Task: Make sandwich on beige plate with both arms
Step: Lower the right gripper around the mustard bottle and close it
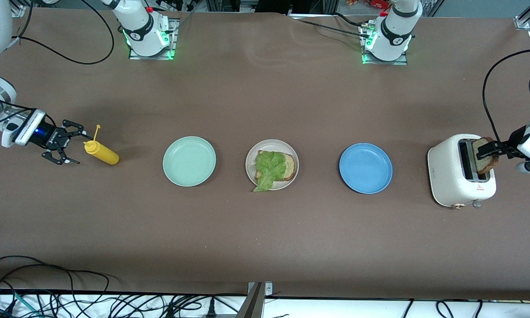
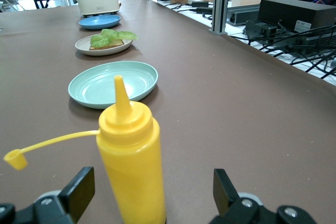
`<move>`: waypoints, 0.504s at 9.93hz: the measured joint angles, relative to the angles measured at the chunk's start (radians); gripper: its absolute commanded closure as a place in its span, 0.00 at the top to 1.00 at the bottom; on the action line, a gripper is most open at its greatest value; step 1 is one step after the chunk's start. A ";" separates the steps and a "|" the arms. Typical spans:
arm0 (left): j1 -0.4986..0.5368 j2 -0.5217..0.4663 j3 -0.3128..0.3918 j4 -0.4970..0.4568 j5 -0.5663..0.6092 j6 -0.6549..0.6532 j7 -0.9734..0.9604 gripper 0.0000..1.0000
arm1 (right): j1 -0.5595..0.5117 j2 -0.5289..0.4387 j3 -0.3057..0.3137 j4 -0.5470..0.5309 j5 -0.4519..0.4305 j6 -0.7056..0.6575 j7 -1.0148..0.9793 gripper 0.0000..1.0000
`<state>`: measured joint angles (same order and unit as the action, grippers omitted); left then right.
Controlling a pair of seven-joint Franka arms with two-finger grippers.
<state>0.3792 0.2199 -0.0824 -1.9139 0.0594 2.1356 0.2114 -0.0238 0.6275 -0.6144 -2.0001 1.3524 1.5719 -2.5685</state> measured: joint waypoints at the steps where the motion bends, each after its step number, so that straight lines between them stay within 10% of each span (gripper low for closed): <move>1: 0.000 0.000 0.000 0.000 0.000 0.000 0.000 1.00 | 0.000 0.004 0.006 0.000 0.004 -0.003 -0.001 1.00; 5: 0.000 0.002 0.000 -0.001 0.000 -0.004 0.000 1.00 | 0.002 0.017 0.044 -0.020 0.022 -0.004 -0.001 1.00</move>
<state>0.3793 0.2220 -0.0825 -1.9147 0.0594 2.1318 0.2114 -0.0221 0.6446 -0.5707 -2.0204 1.3748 1.5677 -2.5700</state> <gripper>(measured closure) 0.000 0.000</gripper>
